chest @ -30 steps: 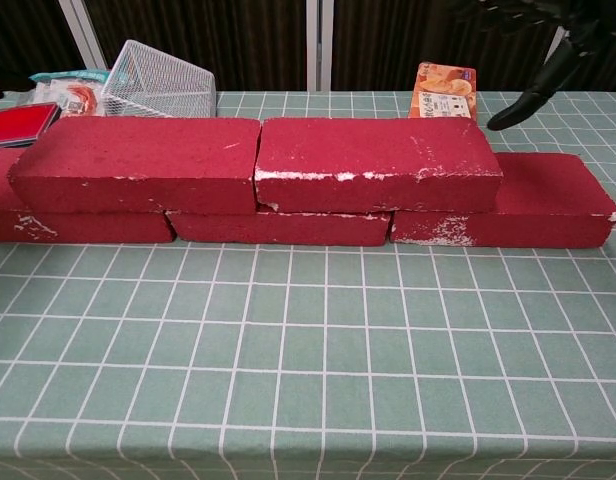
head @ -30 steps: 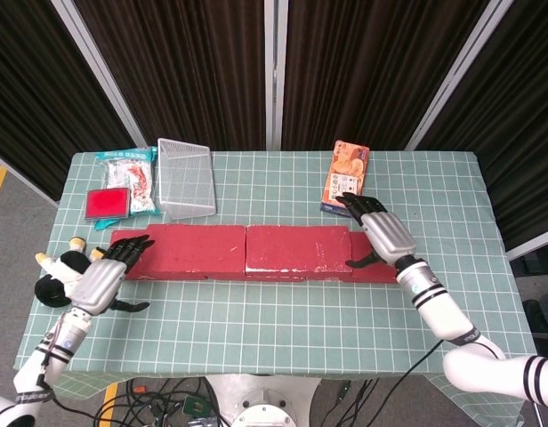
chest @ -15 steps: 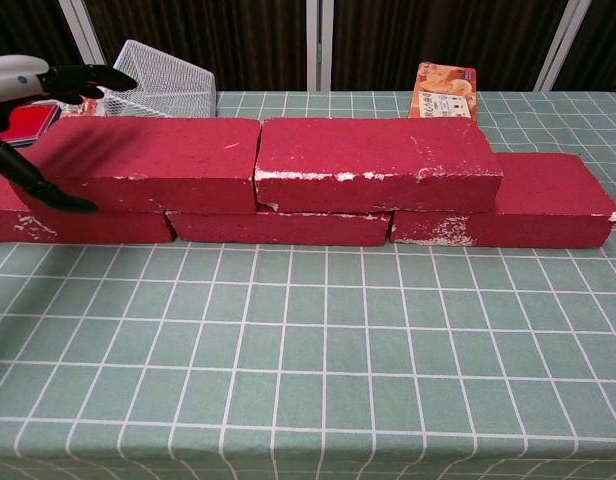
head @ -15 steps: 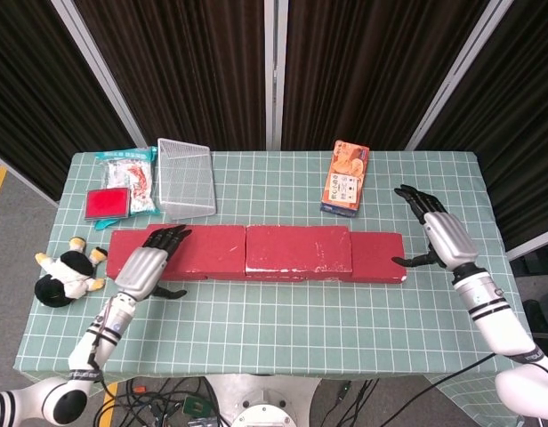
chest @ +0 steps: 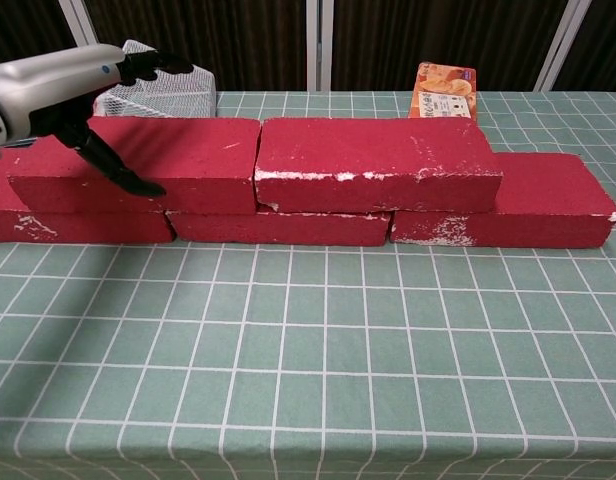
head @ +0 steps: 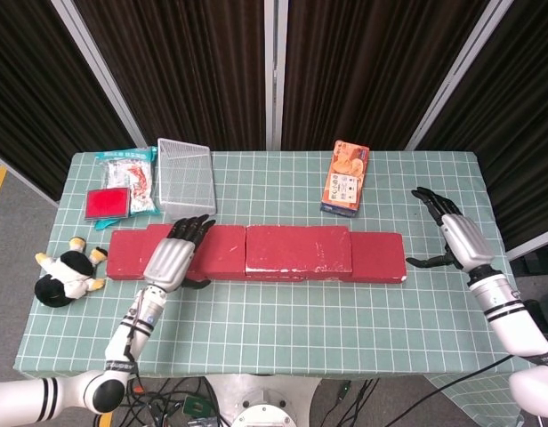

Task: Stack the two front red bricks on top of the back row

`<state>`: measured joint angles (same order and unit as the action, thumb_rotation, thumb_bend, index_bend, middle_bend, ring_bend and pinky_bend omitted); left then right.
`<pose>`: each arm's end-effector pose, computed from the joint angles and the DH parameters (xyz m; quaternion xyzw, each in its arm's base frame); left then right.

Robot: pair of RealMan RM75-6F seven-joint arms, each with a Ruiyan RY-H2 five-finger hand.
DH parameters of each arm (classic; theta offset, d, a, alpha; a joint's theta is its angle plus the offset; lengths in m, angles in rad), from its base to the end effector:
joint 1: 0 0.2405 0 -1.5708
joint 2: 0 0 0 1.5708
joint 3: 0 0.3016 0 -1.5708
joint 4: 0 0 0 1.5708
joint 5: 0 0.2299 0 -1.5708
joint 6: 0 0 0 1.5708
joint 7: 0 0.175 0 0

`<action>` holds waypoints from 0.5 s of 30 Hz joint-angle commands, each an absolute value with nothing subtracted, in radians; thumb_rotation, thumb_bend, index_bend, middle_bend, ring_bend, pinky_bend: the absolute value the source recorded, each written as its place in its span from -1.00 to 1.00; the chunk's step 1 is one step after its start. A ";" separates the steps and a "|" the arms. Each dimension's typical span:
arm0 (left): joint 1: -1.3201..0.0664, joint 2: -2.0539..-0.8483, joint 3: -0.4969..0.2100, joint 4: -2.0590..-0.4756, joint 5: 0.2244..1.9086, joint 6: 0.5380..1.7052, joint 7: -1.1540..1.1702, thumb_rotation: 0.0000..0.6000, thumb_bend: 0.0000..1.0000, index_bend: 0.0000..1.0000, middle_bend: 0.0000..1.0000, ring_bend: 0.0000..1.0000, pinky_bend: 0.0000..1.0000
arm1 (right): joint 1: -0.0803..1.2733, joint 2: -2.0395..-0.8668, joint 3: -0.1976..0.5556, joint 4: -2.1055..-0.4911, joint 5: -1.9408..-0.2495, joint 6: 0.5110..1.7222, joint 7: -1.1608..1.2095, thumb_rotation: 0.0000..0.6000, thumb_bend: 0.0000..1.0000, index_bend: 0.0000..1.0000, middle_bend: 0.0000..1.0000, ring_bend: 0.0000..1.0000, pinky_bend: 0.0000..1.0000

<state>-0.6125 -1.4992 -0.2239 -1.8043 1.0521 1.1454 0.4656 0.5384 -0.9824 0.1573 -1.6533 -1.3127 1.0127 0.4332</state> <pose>-0.1504 0.3554 -0.0104 -0.6759 -0.4351 -0.4234 0.4178 -0.2667 -0.3836 0.1661 0.6058 -0.5059 0.4579 0.4092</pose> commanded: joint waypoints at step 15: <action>-0.665 -1.576 -0.241 -1.743 0.994 1.169 0.505 1.00 -1.00 -0.92 -1.00 -1.00 -1.00 | 0.518 -0.990 0.164 -1.610 -1.340 1.002 0.488 1.00 -1.00 -1.00 -1.00 -1.00 -1.00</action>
<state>-0.6646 -1.5774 -0.2413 -1.7440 0.9955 1.1692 0.5064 0.5179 -0.9899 0.1635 -1.6110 -1.3394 1.0024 0.4875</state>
